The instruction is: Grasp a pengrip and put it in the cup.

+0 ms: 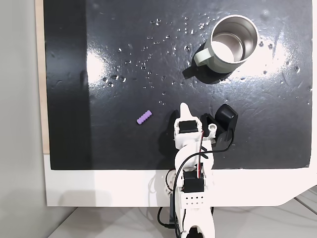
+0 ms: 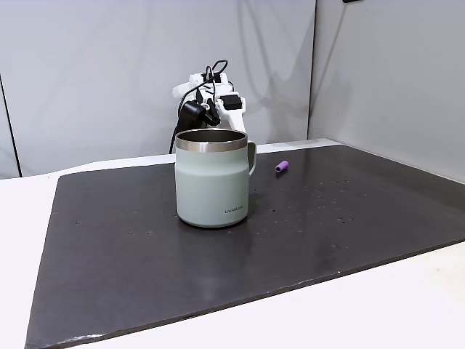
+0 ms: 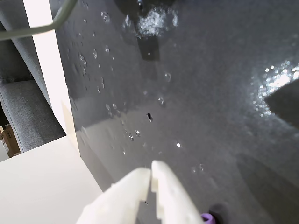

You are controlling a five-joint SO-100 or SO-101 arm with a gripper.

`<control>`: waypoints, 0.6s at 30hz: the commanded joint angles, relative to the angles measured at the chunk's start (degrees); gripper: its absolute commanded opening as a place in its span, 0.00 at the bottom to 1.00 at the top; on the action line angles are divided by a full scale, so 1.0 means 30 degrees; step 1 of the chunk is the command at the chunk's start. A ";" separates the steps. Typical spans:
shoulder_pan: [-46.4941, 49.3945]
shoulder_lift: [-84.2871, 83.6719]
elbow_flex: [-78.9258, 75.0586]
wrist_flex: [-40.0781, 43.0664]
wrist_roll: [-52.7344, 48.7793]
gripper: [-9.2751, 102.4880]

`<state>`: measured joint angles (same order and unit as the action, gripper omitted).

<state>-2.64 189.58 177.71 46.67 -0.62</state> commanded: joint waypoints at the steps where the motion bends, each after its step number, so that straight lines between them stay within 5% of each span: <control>1: 0.0059 0.0176 -0.0059 -0.0791 -0.0059 0.08; 18: -0.0059 0.0176 -0.0059 -0.0850 -0.0410 0.08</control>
<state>-2.64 189.58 177.71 46.67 -0.62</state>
